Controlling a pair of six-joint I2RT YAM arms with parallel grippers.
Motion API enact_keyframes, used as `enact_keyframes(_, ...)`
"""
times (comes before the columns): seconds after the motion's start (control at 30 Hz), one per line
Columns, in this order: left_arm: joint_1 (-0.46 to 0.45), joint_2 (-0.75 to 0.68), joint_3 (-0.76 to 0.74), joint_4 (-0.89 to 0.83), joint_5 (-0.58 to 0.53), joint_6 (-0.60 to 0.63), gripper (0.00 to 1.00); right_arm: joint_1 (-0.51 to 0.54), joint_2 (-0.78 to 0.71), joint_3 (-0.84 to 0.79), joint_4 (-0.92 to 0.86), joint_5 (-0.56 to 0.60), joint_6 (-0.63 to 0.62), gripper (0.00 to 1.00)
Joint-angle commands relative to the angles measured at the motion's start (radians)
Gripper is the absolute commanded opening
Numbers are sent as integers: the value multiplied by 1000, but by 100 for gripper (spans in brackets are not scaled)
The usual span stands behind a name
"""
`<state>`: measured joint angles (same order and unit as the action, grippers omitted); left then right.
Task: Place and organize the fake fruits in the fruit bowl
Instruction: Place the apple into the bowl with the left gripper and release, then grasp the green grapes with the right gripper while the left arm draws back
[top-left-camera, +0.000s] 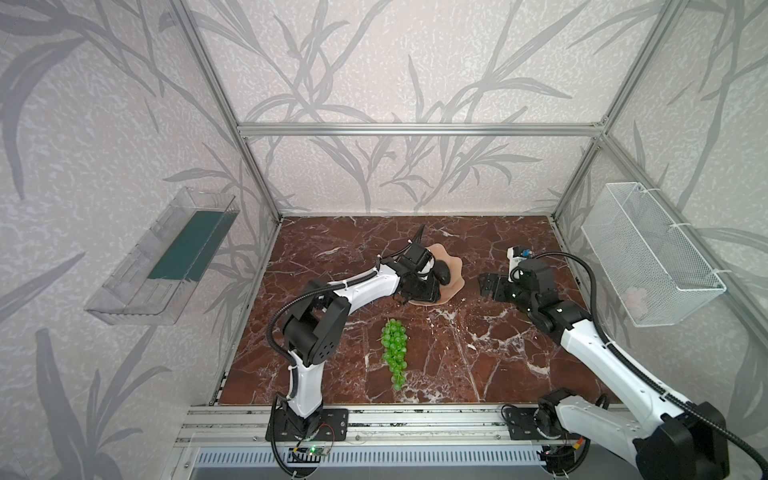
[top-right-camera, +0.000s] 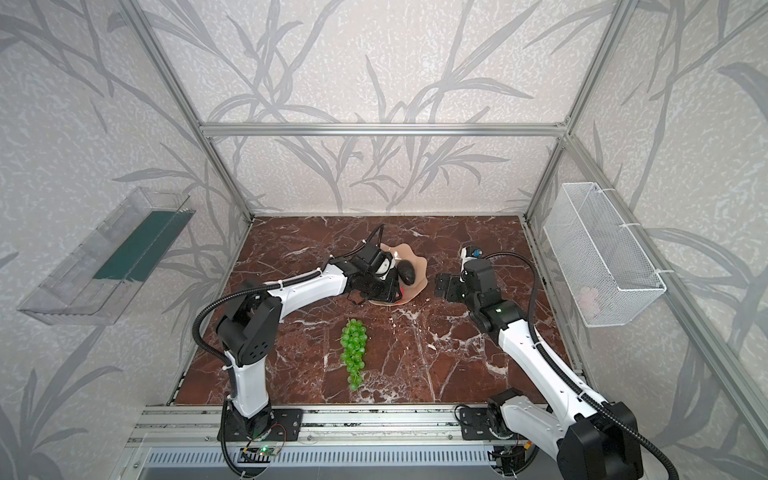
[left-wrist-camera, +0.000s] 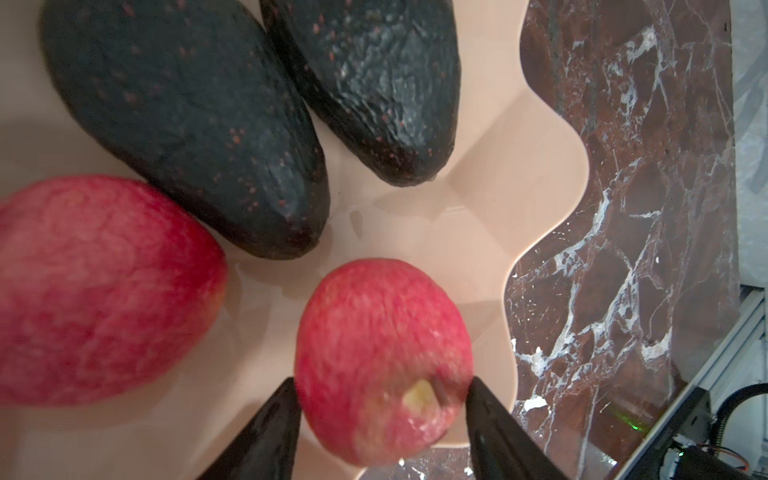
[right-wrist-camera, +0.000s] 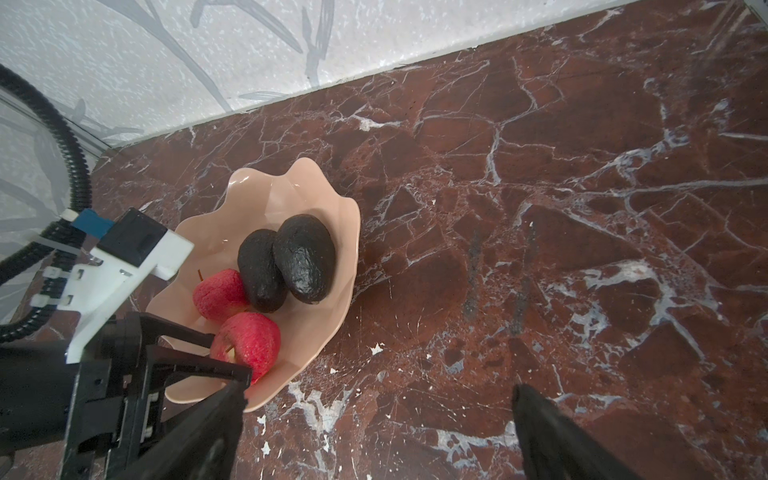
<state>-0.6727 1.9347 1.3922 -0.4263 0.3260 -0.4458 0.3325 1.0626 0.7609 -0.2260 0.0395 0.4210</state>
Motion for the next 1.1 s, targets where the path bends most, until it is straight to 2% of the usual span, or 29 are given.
enact_keyframes(0.0, 5, -14, 28, 13, -10, -6, 72, -6, -3, 22, -21, -6, -9, 99)
enact_keyframes(0.23, 23, -113, 4, 13, -70, -10, 73, -6, -9, 28, -33, -22, -28, 98)
enact_keyframes(0.37, 57, -282, -67, 40, -175, -9, 74, 9, 1, 37, -54, -42, -30, 97)
enact_keyframes(0.43, 68, -384, -131, 78, -280, -5, 76, 45, 17, 46, -65, -32, -29, 97)
enact_keyframes(0.6, 107, -654, -345, 161, -544, 52, 87, 234, 86, 64, -60, 41, -3, 97)
enact_keyframes(0.73, 178, -814, -508, 205, -637, 55, 93, 392, 161, 71, -27, 72, 58, 96)
enact_keyframes(0.83, 251, -902, -599, 191, -664, 19, 95, 507, 229, 86, 14, 81, 103, 96)
enact_keyframes(0.97, 354, -979, -673, 147, -640, -58, 96, 639, 335, 136, 36, 92, 135, 96)
enact_keyframes(1.07, 406, -1024, -711, 145, -602, -84, 96, 685, 412, 164, 77, 89, 152, 97)
